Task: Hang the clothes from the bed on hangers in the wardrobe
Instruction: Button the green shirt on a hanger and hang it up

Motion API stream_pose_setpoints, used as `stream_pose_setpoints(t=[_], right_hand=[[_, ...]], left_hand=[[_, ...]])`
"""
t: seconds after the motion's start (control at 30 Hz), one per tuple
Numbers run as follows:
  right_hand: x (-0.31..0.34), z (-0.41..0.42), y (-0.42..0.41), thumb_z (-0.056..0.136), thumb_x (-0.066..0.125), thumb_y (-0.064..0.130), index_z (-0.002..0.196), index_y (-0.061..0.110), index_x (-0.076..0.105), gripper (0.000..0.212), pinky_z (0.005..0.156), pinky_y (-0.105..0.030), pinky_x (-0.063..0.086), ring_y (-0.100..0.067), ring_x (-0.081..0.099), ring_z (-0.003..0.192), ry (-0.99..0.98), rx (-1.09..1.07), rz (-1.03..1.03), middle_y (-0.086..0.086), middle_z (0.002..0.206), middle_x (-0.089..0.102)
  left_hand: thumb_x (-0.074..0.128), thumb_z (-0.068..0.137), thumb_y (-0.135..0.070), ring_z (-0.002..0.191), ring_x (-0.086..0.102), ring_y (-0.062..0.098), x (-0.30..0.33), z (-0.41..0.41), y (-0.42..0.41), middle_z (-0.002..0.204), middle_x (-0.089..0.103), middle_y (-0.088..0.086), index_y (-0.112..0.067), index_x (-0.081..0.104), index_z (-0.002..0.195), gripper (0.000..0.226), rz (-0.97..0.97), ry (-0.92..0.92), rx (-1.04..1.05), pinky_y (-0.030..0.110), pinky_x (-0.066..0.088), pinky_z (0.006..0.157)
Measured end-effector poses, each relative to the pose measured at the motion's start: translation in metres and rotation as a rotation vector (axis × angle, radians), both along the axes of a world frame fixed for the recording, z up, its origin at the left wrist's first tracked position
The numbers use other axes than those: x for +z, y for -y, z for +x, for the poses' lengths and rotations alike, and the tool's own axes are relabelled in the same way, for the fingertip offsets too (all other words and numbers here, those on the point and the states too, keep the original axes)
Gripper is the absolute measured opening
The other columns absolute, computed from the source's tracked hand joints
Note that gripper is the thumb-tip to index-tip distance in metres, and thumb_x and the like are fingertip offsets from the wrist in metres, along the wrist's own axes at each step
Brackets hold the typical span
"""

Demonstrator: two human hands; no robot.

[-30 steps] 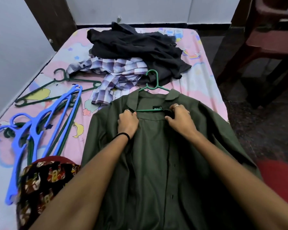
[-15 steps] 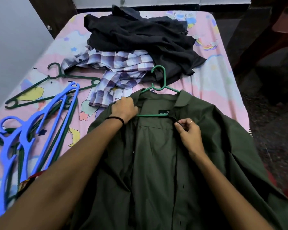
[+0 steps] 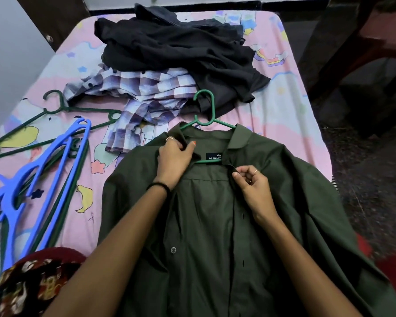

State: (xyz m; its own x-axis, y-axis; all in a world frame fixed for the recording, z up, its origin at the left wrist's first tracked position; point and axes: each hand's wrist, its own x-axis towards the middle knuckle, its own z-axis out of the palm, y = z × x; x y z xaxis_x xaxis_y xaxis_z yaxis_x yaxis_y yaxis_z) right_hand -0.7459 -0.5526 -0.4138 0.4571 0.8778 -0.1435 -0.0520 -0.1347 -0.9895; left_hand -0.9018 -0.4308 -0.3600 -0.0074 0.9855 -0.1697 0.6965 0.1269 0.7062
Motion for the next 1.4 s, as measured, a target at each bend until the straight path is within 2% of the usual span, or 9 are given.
stream_pose_setpoints(t=[0.13, 0.23, 0.33, 0.53, 0.6, 0.87, 1.1, 1.3, 1.4], right_hand=[[0.002, -0.001, 0.001, 0.09, 0.062, 0.003, 0.087, 0.014, 0.062, 0.011, 0.067, -0.011, 0.044, -0.002, 0.051, 0.07, 0.017, 0.012, 0.005, 0.001, 0.077, 0.059], [0.003, -0.002, 0.002, 0.09, 0.062, 0.002, 0.087, 0.013, 0.062, 0.012, 0.067, -0.011, 0.045, 0.001, 0.053, 0.068, 0.007, 0.017, 0.001, 0.002, 0.077, 0.059], [0.005, -0.001, 0.003, 0.09, 0.062, 0.0, 0.09, 0.01, 0.062, 0.01, 0.068, -0.01, 0.045, 0.003, 0.054, 0.068, -0.01, 0.009, -0.004, 0.002, 0.077, 0.06], [0.006, -0.003, 0.003, 0.09, 0.058, -0.002, 0.094, 0.011, 0.062, 0.014, 0.068, -0.014, 0.044, -0.003, 0.053, 0.07, 0.066, -0.016, -0.052, 0.001, 0.078, 0.06], [0.009, -0.007, -0.004, 0.088, 0.065, 0.01, 0.093, 0.012, 0.062, 0.006, 0.067, -0.019, 0.043, -0.006, 0.053, 0.067, 0.191, -0.051, -0.109, 0.0, 0.075, 0.06], [0.041, -0.048, -0.037, 0.072, 0.063, 0.069, 0.093, 0.017, 0.049, 0.058, 0.08, -0.035, 0.038, -0.025, 0.055, 0.103, 0.452, -0.257, -0.454, 0.001, 0.109, 0.055], [0.038, -0.052, -0.054, 0.08, 0.065, 0.041, 0.093, 0.017, 0.056, 0.029, 0.082, -0.034, 0.041, -0.029, 0.055, 0.107, 0.245, -0.466, -0.468, -0.004, 0.111, 0.061], [0.025, -0.039, -0.049, 0.081, 0.07, 0.022, 0.068, 0.017, 0.055, 0.02, 0.071, -0.03, 0.042, -0.02, 0.053, 0.069, -0.012, -0.487, -0.331, 0.003, 0.066, 0.058], [0.022, -0.03, -0.041, 0.082, 0.069, 0.011, 0.069, 0.019, 0.052, 0.023, 0.062, -0.03, 0.04, -0.017, 0.047, 0.064, -0.161, -0.499, -0.225, -0.002, 0.065, 0.052]], left_hand=[[0.065, 0.087, -0.034, 0.082, 0.057, 0.022, -0.005, -0.01, 0.052, 0.082, 0.055, -0.002, -0.016, 0.054, 0.087, 0.021, 0.246, -0.129, -0.23, 0.036, 0.047, 0.07], [0.052, 0.095, -0.031, 0.104, 0.053, 0.022, -0.009, -0.019, 0.063, 0.112, 0.05, 0.001, -0.017, 0.058, 0.111, 0.022, 0.264, -0.448, -0.34, 0.039, 0.045, 0.072], [0.046, 0.099, -0.027, 0.107, 0.052, 0.024, -0.008, -0.026, 0.059, 0.119, 0.048, 0.004, -0.015, 0.056, 0.121, 0.027, 0.261, -0.512, -0.317, 0.04, 0.046, 0.073], [0.046, 0.098, -0.023, 0.106, 0.054, 0.026, -0.009, -0.038, 0.063, 0.117, 0.051, 0.004, -0.017, 0.052, 0.125, 0.028, 0.243, -0.447, -0.298, 0.042, 0.049, 0.073], [0.047, 0.097, -0.027, 0.104, 0.056, 0.027, -0.007, -0.034, 0.059, 0.113, 0.055, 0.003, -0.016, 0.053, 0.119, 0.025, 0.247, -0.388, -0.268, 0.042, 0.048, 0.074], [0.059, 0.089, -0.045, 0.091, 0.062, 0.02, -0.018, -0.004, 0.046, 0.083, 0.062, -0.009, -0.022, 0.063, 0.101, 0.027, 0.097, -0.001, 0.111, 0.032, 0.043, 0.071], [0.067, 0.083, -0.046, 0.098, 0.058, 0.018, -0.028, 0.019, 0.039, 0.102, 0.056, -0.006, -0.024, 0.064, 0.095, 0.025, 0.189, 0.07, 0.253, 0.037, 0.046, 0.079], [0.063, 0.087, -0.038, 0.102, 0.055, 0.019, -0.033, 0.02, 0.028, 0.101, 0.06, -0.006, -0.027, 0.066, 0.092, 0.012, 0.242, -0.085, 0.147, 0.038, 0.035, 0.081], [0.064, 0.086, -0.033, 0.096, 0.059, 0.02, -0.033, 0.015, 0.024, 0.096, 0.065, -0.007, -0.025, 0.065, 0.087, 0.009, 0.291, -0.122, 0.053, 0.038, 0.04, 0.082]])
